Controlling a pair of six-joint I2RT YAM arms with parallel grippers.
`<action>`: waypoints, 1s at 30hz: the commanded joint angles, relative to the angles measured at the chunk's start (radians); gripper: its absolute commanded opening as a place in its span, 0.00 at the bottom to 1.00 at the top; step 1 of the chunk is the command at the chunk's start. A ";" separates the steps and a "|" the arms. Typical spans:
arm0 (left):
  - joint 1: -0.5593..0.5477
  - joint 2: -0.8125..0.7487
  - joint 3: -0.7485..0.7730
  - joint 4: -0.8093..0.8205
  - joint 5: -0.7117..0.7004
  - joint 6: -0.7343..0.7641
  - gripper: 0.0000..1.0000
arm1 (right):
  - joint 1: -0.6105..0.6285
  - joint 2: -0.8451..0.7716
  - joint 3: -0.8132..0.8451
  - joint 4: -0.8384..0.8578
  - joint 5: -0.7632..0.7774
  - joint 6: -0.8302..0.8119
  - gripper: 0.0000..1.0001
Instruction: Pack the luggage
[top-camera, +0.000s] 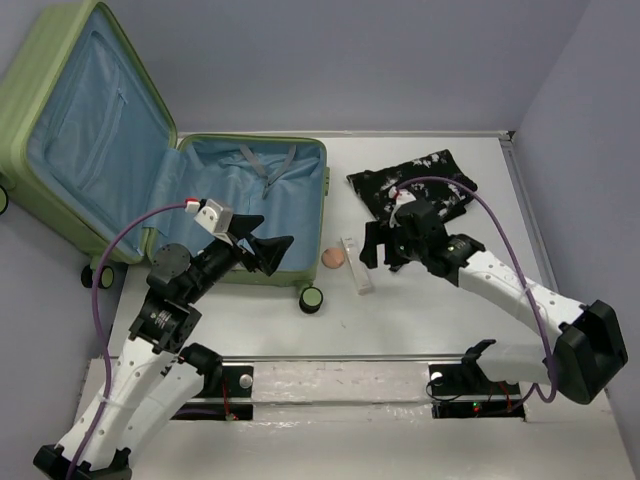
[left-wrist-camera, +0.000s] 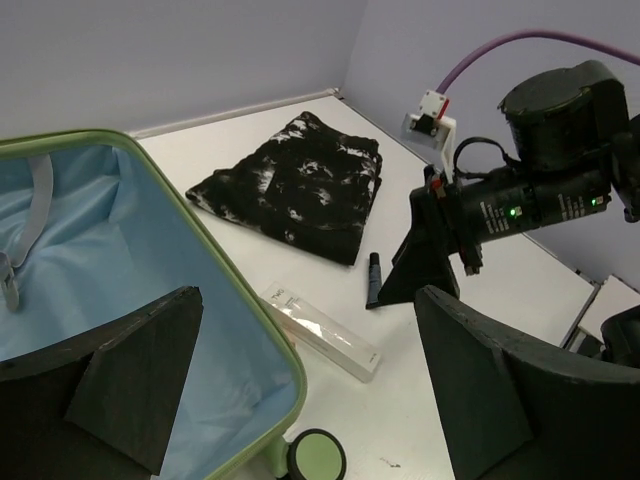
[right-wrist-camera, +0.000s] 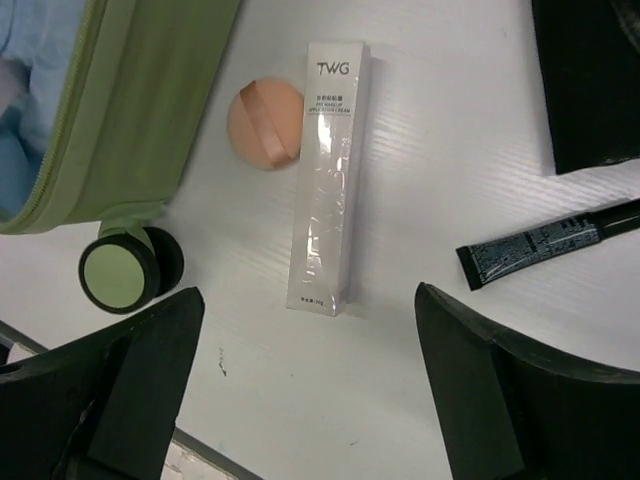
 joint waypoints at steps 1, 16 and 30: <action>0.012 -0.016 0.041 0.020 0.004 0.012 0.99 | 0.057 0.061 0.051 -0.020 0.104 -0.015 0.93; 0.013 -0.008 0.047 0.000 -0.020 0.024 0.99 | 0.135 0.398 0.167 0.002 0.150 -0.033 0.92; 0.015 -0.042 0.050 -0.007 -0.109 0.015 0.99 | 0.154 0.469 0.200 -0.009 0.262 -0.021 0.31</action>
